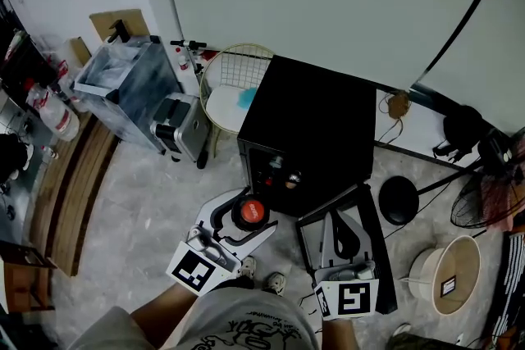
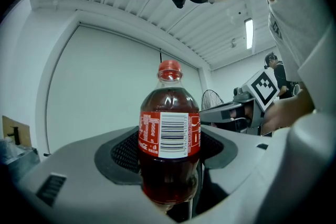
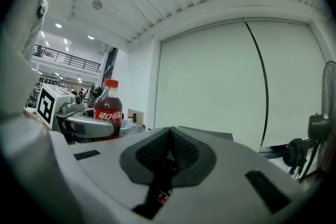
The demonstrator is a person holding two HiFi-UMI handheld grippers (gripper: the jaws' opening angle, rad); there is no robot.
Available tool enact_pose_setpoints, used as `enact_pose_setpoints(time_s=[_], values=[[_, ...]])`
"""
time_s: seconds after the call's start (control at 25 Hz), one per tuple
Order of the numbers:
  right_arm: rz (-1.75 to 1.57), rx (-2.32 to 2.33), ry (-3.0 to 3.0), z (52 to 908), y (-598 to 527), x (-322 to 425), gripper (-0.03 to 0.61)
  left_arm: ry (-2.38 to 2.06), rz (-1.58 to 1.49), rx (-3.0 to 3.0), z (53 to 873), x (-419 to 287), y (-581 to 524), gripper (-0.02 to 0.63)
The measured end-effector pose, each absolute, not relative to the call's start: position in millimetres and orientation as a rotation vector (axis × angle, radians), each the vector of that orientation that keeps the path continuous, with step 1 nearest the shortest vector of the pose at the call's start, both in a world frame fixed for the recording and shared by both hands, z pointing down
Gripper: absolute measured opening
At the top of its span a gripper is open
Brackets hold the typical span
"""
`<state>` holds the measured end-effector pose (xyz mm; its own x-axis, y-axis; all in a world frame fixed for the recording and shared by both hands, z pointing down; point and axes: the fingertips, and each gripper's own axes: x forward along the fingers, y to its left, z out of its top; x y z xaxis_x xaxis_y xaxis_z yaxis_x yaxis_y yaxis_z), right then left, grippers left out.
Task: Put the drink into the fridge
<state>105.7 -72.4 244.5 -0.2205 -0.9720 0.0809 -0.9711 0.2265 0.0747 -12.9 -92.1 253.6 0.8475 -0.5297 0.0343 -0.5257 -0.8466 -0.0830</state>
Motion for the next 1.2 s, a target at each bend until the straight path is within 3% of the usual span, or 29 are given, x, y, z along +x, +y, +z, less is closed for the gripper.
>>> enact_pose_setpoints(time_s=[1.2], values=[[0.061, 1.948, -2.256, 343, -74, 131, 0.006, 0.782, -0.132, -2.959, 353, 17, -114, 0.319]])
